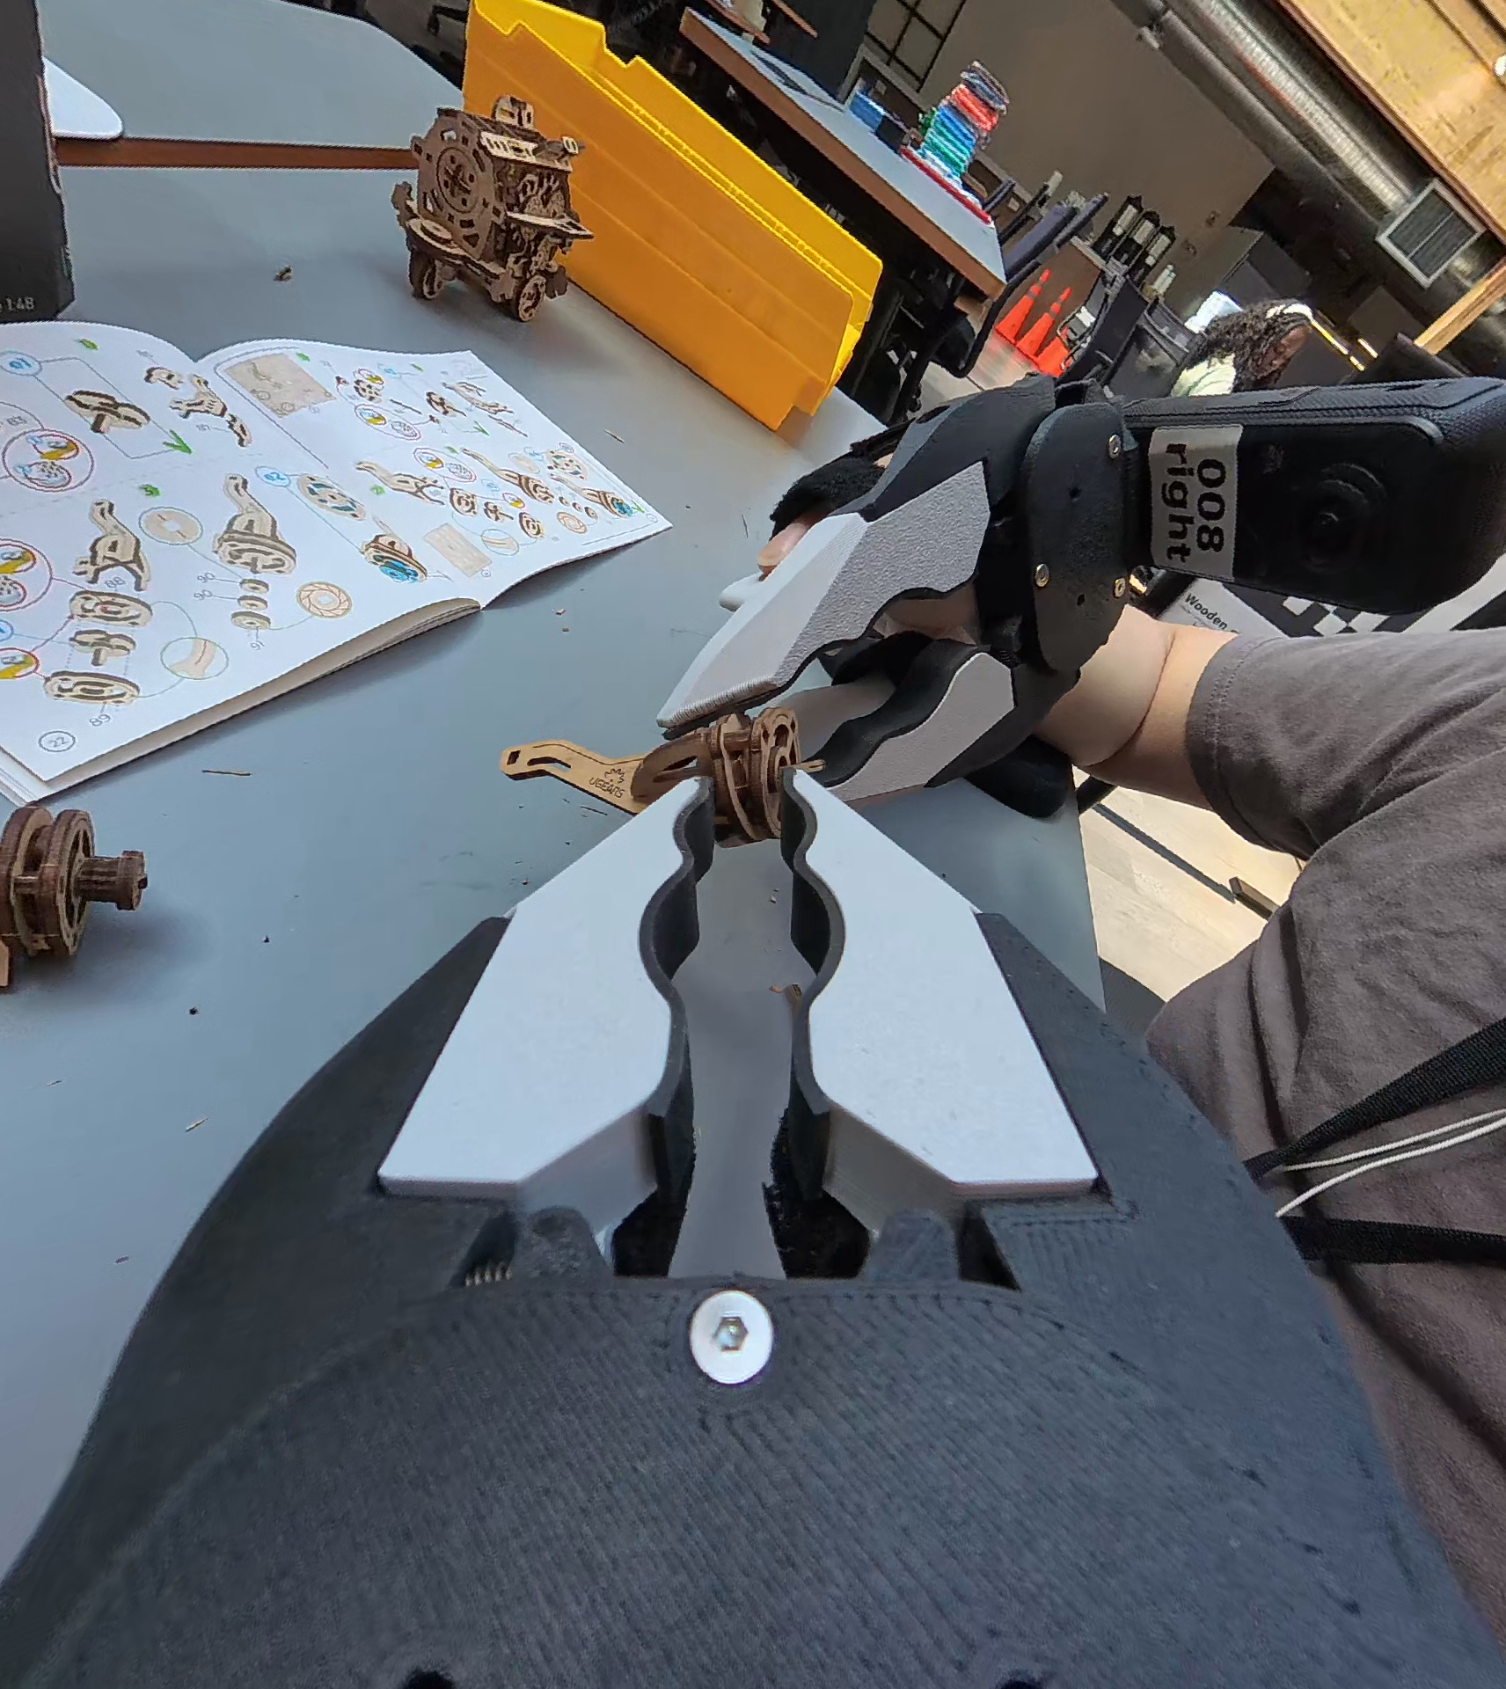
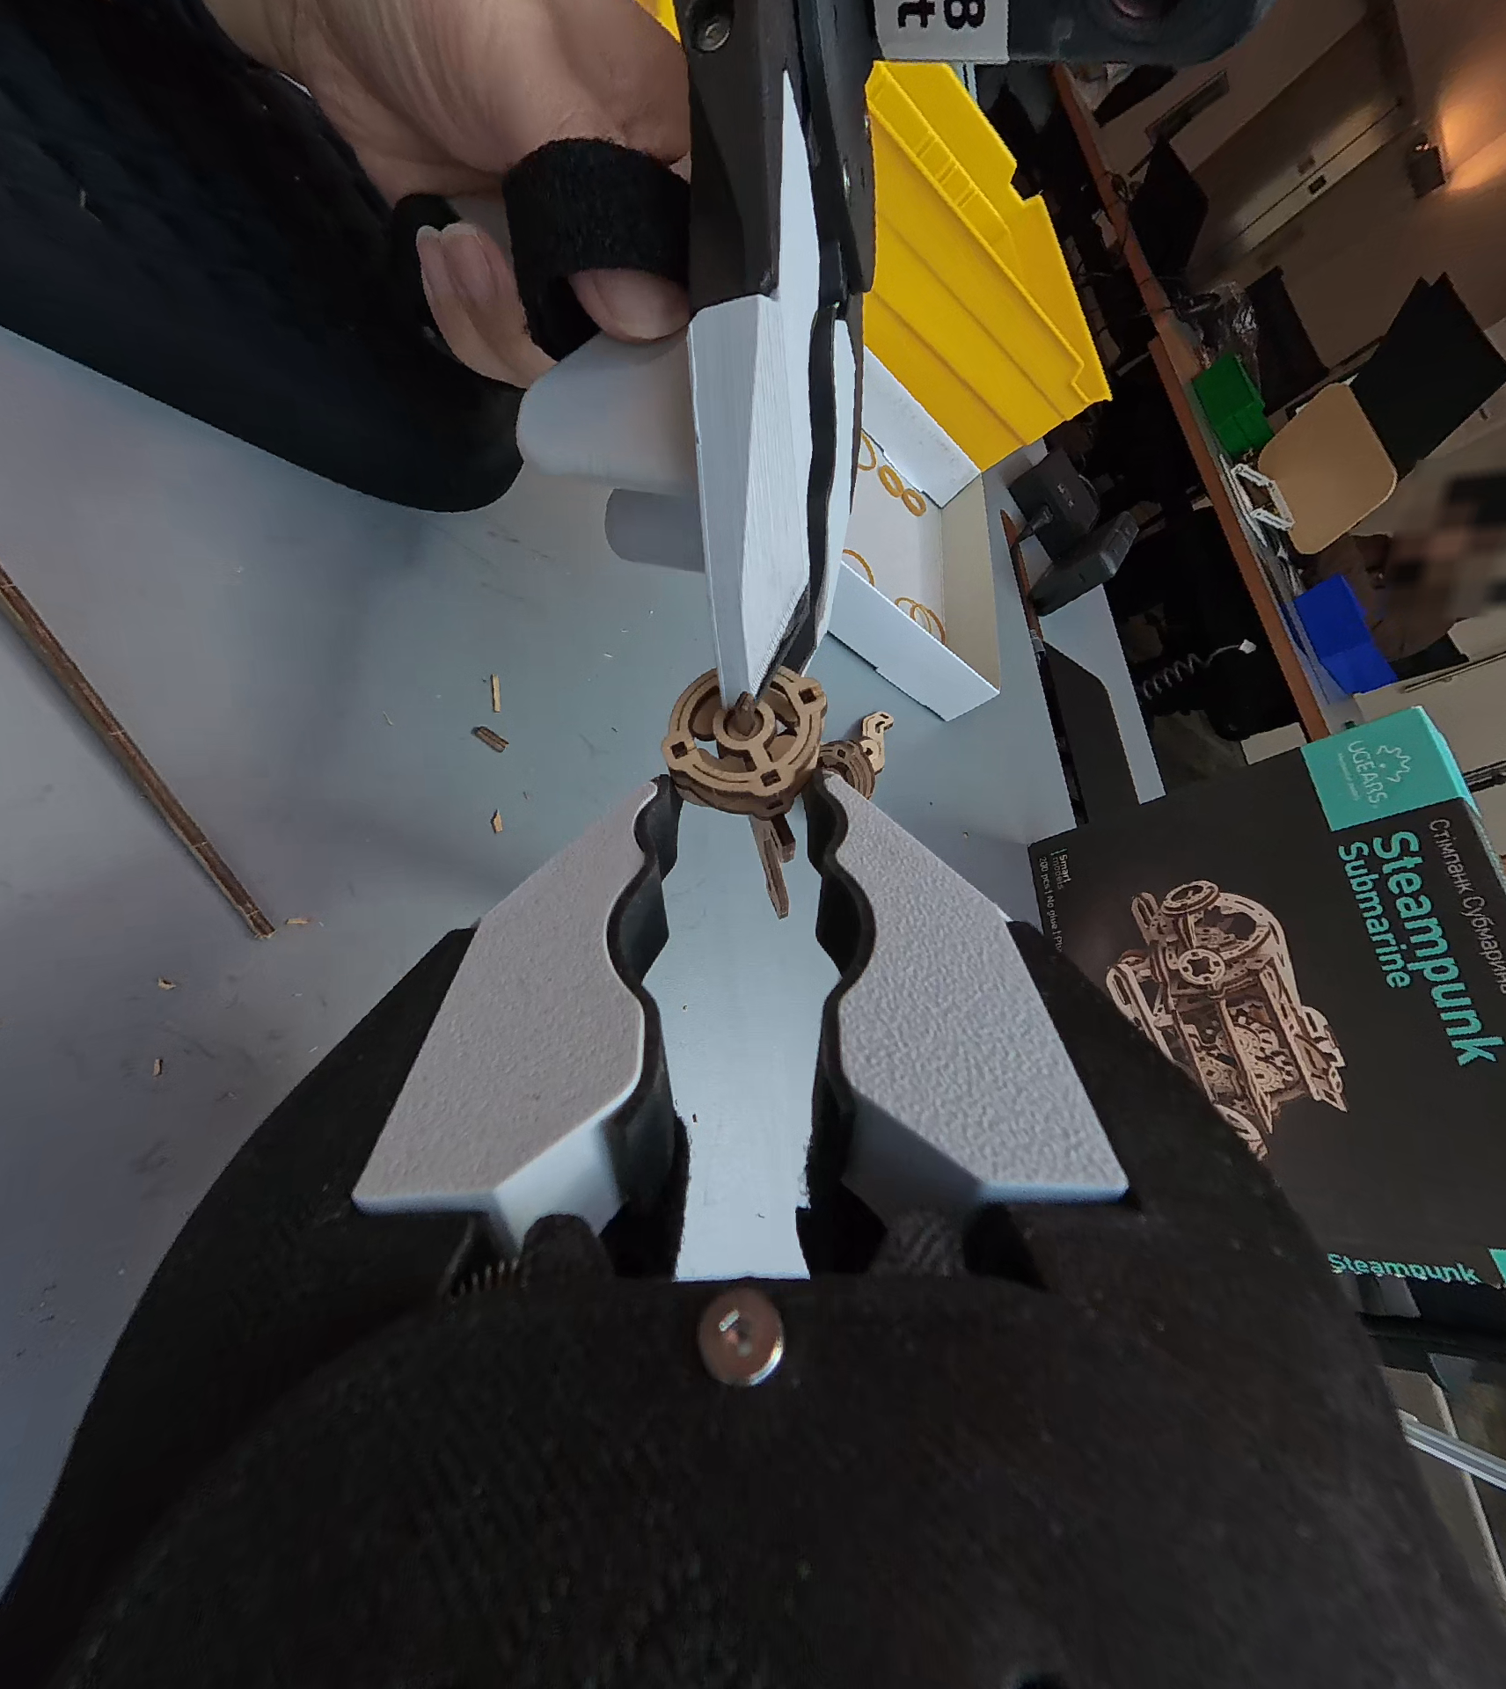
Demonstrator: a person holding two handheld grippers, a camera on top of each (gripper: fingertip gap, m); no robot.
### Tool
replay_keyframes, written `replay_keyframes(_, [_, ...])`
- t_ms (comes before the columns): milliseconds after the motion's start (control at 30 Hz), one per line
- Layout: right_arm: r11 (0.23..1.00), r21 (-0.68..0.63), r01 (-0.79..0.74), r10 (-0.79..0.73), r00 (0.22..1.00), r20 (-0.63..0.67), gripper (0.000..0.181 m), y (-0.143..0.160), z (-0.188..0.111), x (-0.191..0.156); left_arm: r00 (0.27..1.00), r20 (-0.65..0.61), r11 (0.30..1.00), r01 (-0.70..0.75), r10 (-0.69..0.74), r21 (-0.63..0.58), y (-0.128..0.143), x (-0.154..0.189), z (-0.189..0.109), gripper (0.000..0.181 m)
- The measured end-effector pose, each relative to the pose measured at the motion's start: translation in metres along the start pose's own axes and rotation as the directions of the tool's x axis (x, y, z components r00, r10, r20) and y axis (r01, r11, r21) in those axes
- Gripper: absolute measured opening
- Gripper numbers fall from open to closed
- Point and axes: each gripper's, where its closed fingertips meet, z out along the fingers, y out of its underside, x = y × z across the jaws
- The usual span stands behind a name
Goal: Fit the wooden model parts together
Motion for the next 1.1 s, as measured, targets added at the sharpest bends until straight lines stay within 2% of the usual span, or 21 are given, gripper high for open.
replay_keyframes(467, [0.998, -0.002, 0.064, -0.064, 0.997, -0.047, 0.027, -0.003, 0.0, 0.003, 0.999, -0.002, 0.999, -0.039, 0.039, 0.003, -0.001, 0.002, -0.002, 0.009])
replay_keyframes(633, [1.0, 0.014, 0.01, -0.01, 1.0, -0.01, 0.029, 0.001, -0.002, 0.005, 0.999, 0.007, 0.999, -0.053, 0.053, 0.007, -0.002, 0.0, -0.003, 0.009])
replay_keyframes(767, [0.983, 0.058, -0.177, 0.169, 0.979, 0.111, 0.035, 0.005, -0.009, 0.01, 0.995, 0.034, 0.995, -0.098, 0.097, 0.03, -0.007, -0.002, -0.008, 0.009])
replay_keyframes(900, [0.862, 0.095, -0.498, 0.448, 0.836, 0.317, 0.04, 0.0, -0.017, 0.011, 0.965, 0.1, 0.968, -0.247, 0.242, 0.043, -0.014, 0.0, -0.01, 0.009])
replay_keyframes(967, [0.81, 0.105, -0.577, 0.499, 0.773, 0.391, 0.041, -0.006, -0.02, 0.008, 0.937, 0.141, 0.944, -0.327, 0.32, 0.034, -0.015, 0.002, -0.01, 0.009])
replay_keyframes(1100, [0.771, 0.154, -0.618, 0.515, 0.747, 0.42, 0.041, -0.019, -0.023, 0.009, 0.889, 0.166, 0.899, -0.437, 0.427, 0.034, -0.018, 0.01, -0.009, 0.009])
